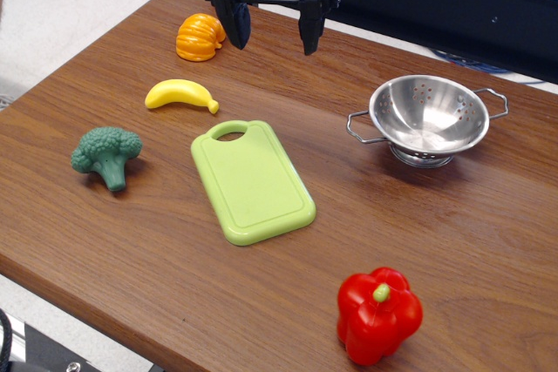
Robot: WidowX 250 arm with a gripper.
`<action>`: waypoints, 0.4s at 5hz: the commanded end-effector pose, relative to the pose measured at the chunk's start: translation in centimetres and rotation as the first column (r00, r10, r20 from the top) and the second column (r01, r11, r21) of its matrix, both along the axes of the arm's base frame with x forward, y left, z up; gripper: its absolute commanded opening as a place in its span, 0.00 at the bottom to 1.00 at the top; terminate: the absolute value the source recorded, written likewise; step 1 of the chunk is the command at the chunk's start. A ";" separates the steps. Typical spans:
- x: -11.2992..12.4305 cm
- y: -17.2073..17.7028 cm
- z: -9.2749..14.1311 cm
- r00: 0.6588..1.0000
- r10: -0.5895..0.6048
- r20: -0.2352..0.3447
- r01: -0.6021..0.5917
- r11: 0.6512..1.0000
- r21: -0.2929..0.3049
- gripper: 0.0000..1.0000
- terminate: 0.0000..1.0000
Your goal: Put banana in colander
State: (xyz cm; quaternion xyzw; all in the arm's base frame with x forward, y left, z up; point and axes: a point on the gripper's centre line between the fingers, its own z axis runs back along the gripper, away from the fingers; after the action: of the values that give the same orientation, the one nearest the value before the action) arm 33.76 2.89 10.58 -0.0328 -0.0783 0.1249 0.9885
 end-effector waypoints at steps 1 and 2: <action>0.0 0.0 0.0 1.000 0.000 0.000 0.000 1.000 0.000 1.00 0.00; 0.4 3.0 -0.2 0.969 -0.247 -0.018 0.247 0.958 0.143 1.00 0.00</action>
State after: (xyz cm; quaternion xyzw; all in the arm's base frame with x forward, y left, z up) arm 33.52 5.54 8.94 0.0213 -0.0563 -0.0205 0.9980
